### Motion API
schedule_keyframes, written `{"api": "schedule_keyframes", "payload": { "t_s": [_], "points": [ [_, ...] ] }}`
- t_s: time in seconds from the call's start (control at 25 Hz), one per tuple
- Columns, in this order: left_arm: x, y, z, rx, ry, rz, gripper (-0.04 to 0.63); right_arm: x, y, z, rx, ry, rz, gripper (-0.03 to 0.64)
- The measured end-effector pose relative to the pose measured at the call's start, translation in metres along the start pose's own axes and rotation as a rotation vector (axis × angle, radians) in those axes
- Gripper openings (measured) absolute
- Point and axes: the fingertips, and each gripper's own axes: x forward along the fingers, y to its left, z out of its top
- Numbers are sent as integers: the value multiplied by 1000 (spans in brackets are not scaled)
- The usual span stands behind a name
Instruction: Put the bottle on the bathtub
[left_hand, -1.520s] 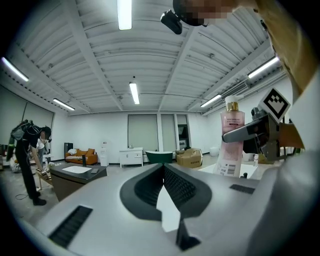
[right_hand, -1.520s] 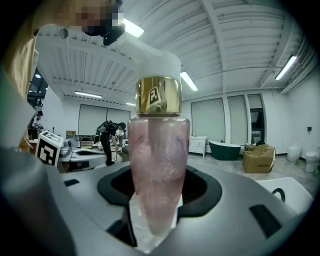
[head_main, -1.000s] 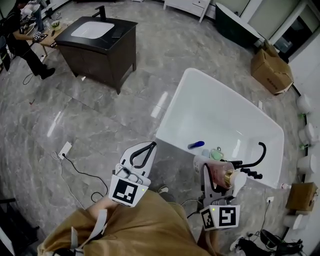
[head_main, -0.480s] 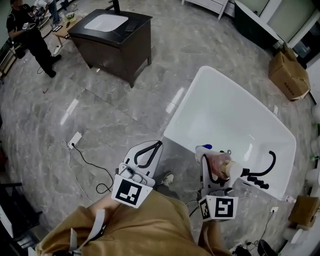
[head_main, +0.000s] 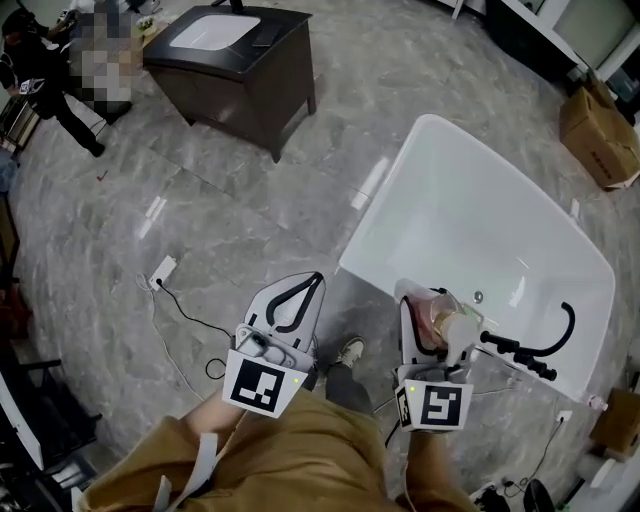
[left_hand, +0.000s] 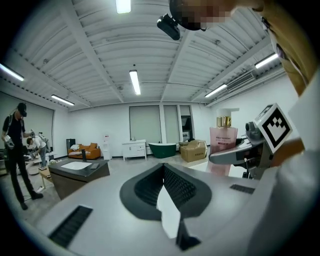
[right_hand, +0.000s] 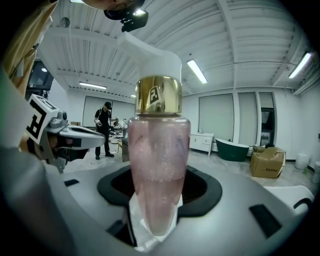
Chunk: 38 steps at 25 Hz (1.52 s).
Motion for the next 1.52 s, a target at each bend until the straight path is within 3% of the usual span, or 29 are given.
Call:
{"api": "schedule_keyframes", "payload": {
  "t_s": [0.6,1.24,1.52],
  "points": [
    [28,-9,-85,-74,108,65,6,79,-8,-132,29,97,7,232],
    [53,-15,-187,-132,182,76,6,139,7,-235,19,144,32,232],
    [73,-14,-212,-150,188,66,6,158,1,-268,26,172,19,232]
  ]
}}
